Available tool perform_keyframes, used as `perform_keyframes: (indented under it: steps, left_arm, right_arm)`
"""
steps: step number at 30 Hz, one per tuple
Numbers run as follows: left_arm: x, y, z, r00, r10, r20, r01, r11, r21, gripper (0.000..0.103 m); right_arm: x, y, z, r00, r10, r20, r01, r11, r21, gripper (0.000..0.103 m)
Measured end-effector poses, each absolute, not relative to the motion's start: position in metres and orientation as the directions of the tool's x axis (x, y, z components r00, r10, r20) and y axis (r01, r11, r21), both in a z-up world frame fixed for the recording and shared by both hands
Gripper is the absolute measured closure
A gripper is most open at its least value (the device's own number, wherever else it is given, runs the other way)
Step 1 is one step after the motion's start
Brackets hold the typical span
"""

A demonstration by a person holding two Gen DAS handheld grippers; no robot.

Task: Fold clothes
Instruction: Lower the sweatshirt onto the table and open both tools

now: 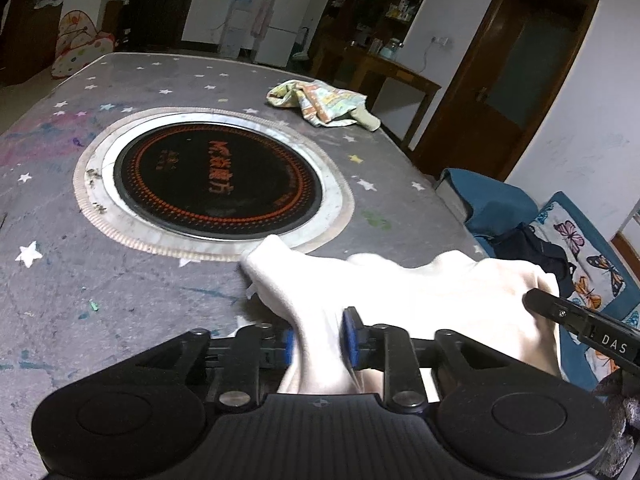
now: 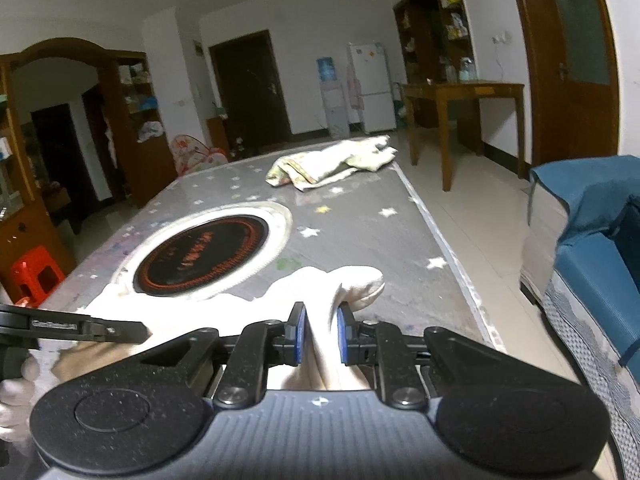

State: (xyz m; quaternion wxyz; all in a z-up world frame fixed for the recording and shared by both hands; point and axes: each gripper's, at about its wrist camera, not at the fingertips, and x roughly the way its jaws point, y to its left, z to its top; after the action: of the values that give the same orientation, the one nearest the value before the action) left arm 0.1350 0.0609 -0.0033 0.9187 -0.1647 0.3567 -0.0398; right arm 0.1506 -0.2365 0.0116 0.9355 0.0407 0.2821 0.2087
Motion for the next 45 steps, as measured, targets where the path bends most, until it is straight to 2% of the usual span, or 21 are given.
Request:
perform_keyframes:
  steps: [4, 7, 9, 11, 13, 15, 18, 27, 32, 38, 45]
  left_arm:
    - [0.135, 0.067, -0.006, 0.739, -0.171, -0.651, -0.068, 0.943, -0.325, 0.062]
    - [0.134, 0.072, -0.006, 0.742, -0.156, -0.652, -0.085, 0.943, -0.322, 0.060]
    - [0.134, 0.075, -0.005, 0.746, -0.140, -0.651, -0.100, 0.943, -0.317, 0.058]
    - [0.134, 0.079, -0.005, 0.750, -0.125, -0.649, -0.113, 0.943, -0.312, 0.057]
    - [0.134, 0.080, -0.003, 0.755, -0.097, -0.648, -0.127, 0.949, -0.290, 0.057]
    - [0.134, 0.080, -0.001, 0.760, -0.070, -0.646, -0.140, 0.953, -0.268, 0.058]
    - [0.136, 0.079, 0.002, 0.771, -0.057, -0.635, -0.137, 0.958, -0.252, 0.059]
    - [0.144, 0.074, -0.001, 0.770, -0.060, -0.636, -0.115, 0.966, -0.230, 0.059]
    - [0.146, 0.077, -0.007, 0.760, -0.051, -0.648, -0.126, 0.967, -0.223, 0.058]
    - [0.142, 0.086, -0.003, 0.776, -0.024, -0.630, -0.144, 0.966, -0.214, 0.059]
    - [0.123, 0.088, 0.006, 0.797, -0.056, -0.602, -0.103, 0.968, -0.227, 0.059]
  right_arm:
    - [0.157, -0.240, 0.003, 0.756, 0.378, -0.534, -0.331, 0.925, 0.187, 0.081]
    - [0.159, -0.244, 0.000, 0.755, 0.364, -0.545, -0.320, 0.930, 0.179, 0.081]
    - [0.159, -0.244, -0.001, 0.753, 0.361, -0.550, -0.323, 0.931, 0.169, 0.073]
    - [0.158, -0.242, -0.001, 0.756, 0.358, -0.548, -0.331, 0.931, 0.152, 0.066]
    - [0.158, -0.238, 0.000, 0.758, 0.362, -0.542, -0.342, 0.929, 0.143, 0.064]
    - [0.158, -0.232, 0.000, 0.755, 0.372, -0.540, -0.354, 0.924, 0.142, 0.056]
    - [0.160, -0.221, 0.000, 0.746, 0.388, -0.541, -0.380, 0.915, 0.131, 0.052]
    - [0.175, -0.176, -0.011, 0.719, 0.406, -0.564, -0.456, 0.888, 0.058, 0.051]
    - [0.188, -0.166, -0.025, 0.711, 0.363, -0.602, -0.439, 0.898, 0.024, 0.051]
    - [0.191, -0.168, -0.024, 0.714, 0.362, -0.600, -0.429, 0.903, 0.034, 0.051]
    - [0.189, -0.155, -0.016, 0.705, 0.406, -0.582, -0.471, 0.881, 0.044, 0.041]
